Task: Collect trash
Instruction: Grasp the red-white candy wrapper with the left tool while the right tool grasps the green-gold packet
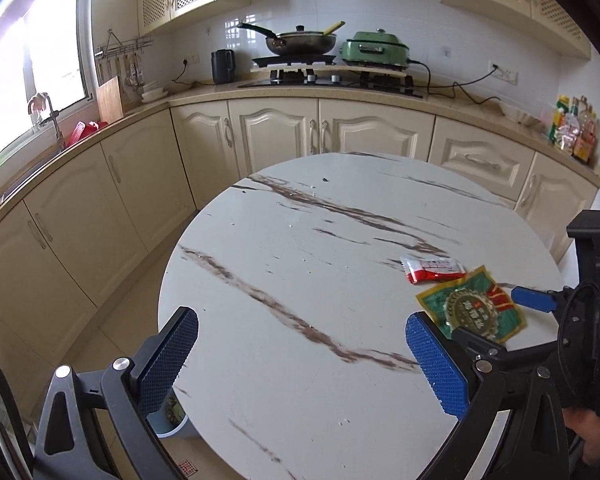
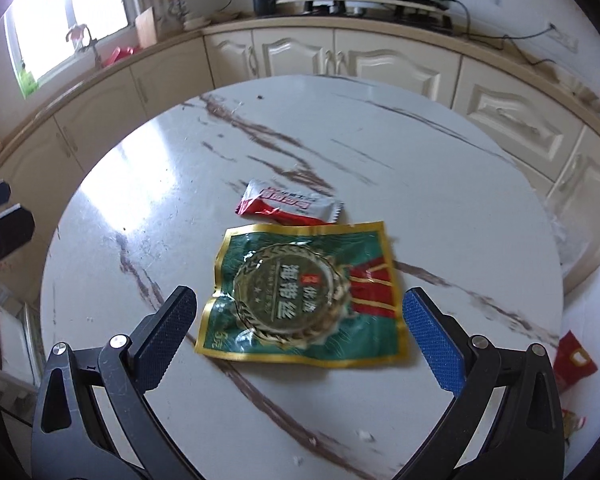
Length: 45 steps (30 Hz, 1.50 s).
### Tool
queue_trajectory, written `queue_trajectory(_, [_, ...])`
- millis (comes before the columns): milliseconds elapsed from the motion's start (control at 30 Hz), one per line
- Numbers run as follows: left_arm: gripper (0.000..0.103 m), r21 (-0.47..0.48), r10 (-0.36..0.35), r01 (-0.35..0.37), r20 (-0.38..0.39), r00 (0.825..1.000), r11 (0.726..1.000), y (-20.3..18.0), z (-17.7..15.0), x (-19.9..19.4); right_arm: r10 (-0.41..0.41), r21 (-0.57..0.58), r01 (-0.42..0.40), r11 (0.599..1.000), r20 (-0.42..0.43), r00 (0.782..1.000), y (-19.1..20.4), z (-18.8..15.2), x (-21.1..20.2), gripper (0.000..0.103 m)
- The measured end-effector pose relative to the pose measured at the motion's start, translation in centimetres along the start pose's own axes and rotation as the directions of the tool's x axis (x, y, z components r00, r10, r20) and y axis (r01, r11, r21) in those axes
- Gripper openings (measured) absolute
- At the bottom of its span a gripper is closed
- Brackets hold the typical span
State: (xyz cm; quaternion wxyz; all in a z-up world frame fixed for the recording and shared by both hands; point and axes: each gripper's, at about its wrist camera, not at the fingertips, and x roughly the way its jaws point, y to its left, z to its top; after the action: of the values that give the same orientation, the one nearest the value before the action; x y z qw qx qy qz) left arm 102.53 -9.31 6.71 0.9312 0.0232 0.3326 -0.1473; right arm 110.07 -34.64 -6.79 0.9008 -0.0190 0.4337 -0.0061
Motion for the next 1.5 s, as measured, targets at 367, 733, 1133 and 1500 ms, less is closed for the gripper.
queue_trajectory(367, [0.102, 0.054, -0.045, 0.048, -0.054, 0.998, 0.997, -1.2, 1.7, 5.0, -0.017, -0.074, 0.012, 0.997, -0.070, 0.997, -1.6, 0.1, 1.6, 0.091])
queue_trajectory(733, [0.102, 0.154, -0.179, 0.207, -0.174, 0.968, 0.966, -7.4, 3.3, 12.6, -0.015, -0.053, 0.012, 0.999, -0.056, 0.998, -6.3, -2.2, -1.0, 0.090])
queue_trajectory(1133, [0.075, 0.322, -0.253, 0.322, -0.239, 0.937, 0.890, -12.4, 5.5, 19.2, -0.034, 0.010, 0.034, 0.999, -0.030, 0.999, -9.2, -1.4, -0.9, 0.090])
queue_trajectory(1500, [0.010, 0.302, -0.331, 0.396, -0.244, 0.912, 0.867, -14.2, 3.8, 19.6, -0.050, -0.022, 0.049, 0.999, -0.042, 0.998, -8.8, -1.0, -0.2, 0.094])
